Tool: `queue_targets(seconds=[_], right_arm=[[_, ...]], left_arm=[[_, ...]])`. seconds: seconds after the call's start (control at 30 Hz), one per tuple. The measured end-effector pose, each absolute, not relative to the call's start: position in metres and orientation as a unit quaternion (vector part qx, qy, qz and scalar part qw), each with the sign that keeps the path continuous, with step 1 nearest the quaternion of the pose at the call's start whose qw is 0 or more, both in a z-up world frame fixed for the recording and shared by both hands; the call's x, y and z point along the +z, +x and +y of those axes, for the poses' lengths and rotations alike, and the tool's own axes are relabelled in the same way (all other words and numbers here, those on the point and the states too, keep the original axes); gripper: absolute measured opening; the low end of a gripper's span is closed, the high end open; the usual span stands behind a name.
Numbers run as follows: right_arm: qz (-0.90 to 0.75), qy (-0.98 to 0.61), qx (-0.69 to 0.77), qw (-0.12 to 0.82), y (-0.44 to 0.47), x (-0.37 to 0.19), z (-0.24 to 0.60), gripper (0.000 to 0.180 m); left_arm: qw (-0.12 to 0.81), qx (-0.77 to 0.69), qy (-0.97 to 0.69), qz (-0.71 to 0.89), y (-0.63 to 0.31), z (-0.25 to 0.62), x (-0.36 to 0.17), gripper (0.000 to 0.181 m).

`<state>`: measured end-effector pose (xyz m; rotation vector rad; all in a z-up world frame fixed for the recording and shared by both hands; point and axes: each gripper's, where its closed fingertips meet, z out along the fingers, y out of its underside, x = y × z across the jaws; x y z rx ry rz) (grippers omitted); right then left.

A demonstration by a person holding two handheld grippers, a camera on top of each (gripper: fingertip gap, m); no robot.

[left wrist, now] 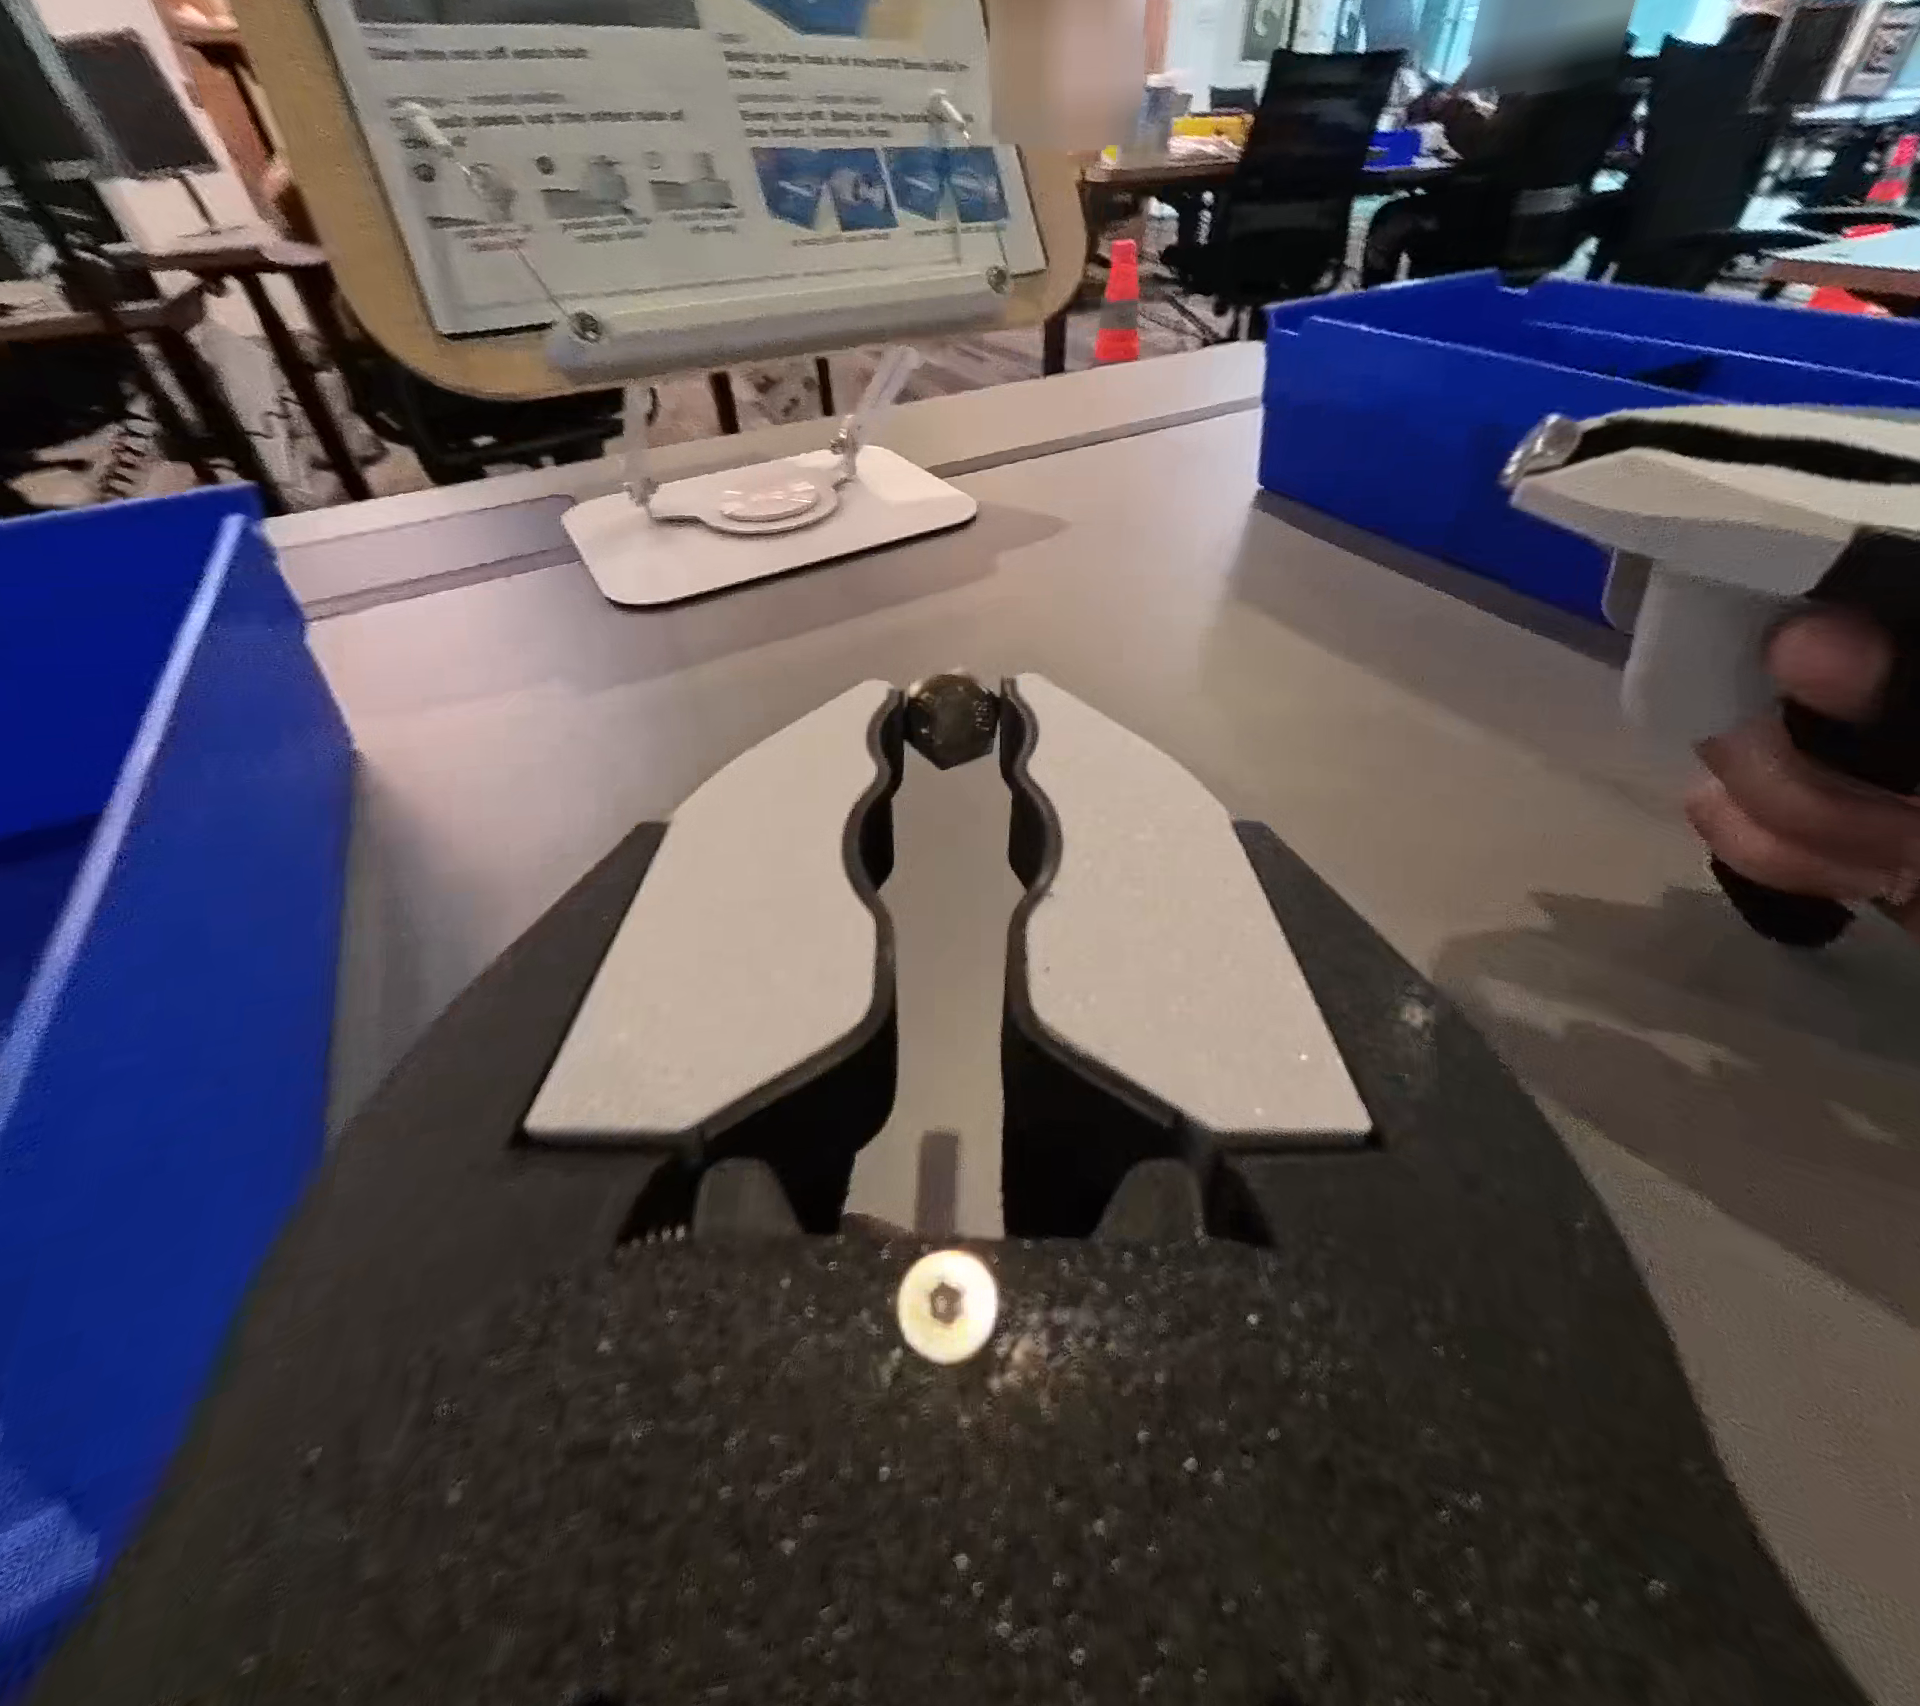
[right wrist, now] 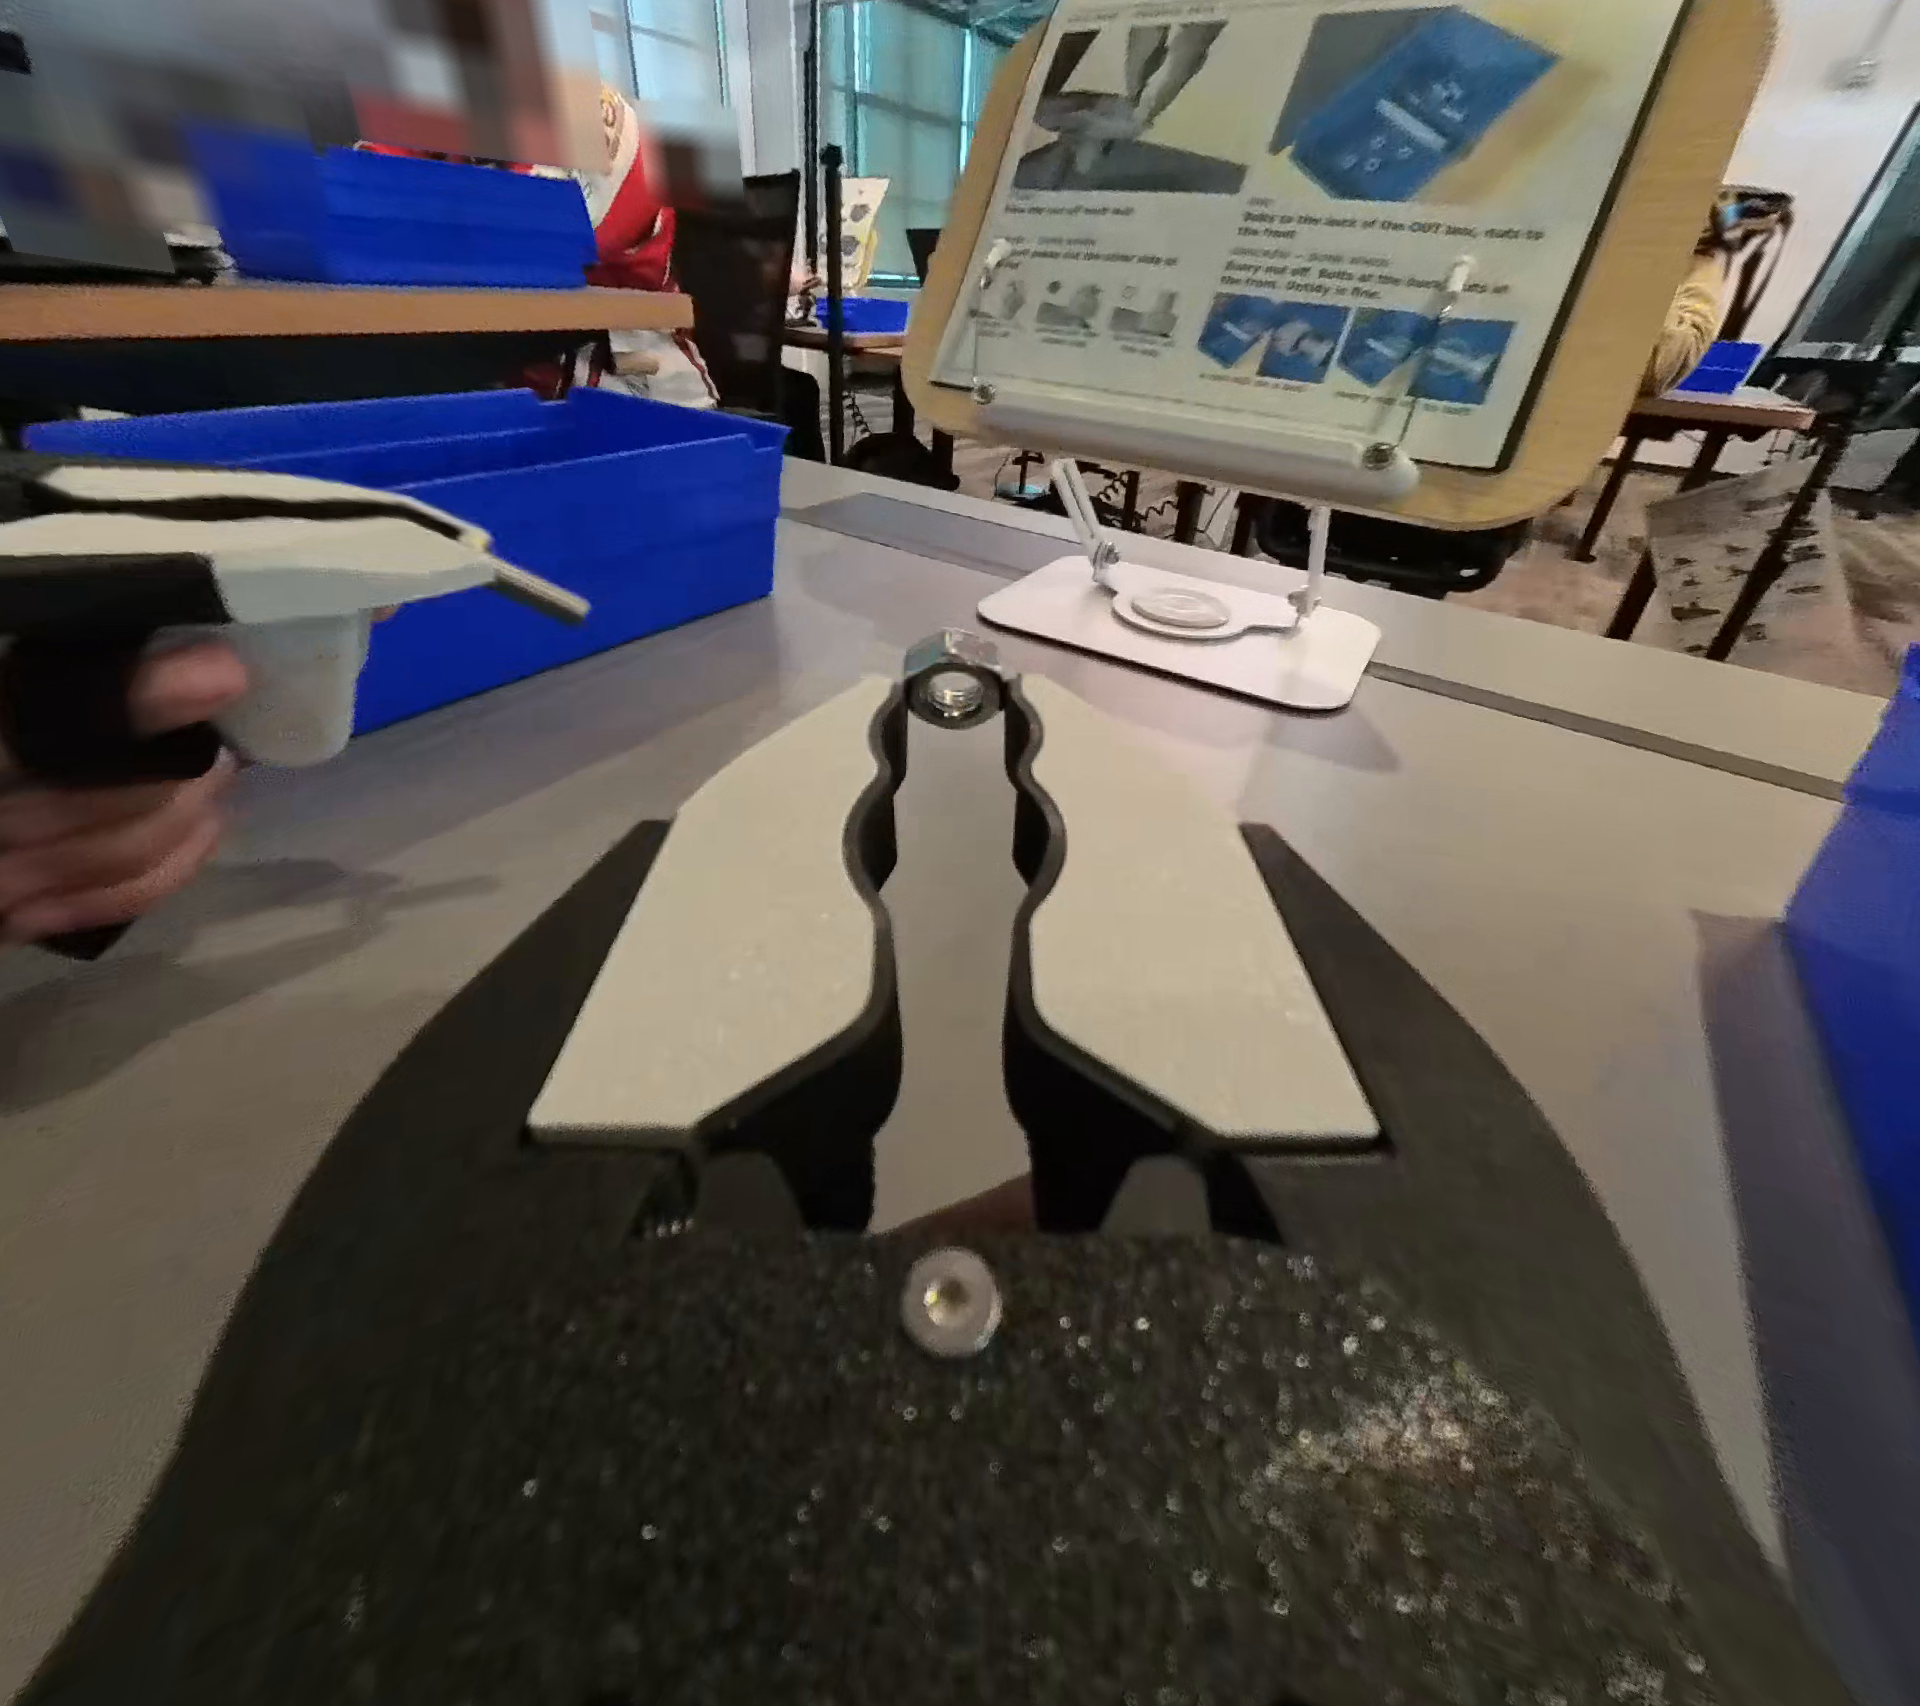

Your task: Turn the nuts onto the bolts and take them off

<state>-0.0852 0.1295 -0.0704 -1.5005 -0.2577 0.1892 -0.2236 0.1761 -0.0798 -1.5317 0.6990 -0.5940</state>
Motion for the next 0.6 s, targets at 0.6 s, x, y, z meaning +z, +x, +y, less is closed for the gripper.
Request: queue_targets(seconds=[0.6], right_arm=[[-0.105, -0.946, -0.040, 0.304, 0.168, -0.068, 0.089, 0.018]], left_arm=[[0.599, -0.329, -0.659, 0.314, -0.220, 0.173, -0.079, 0.017]])
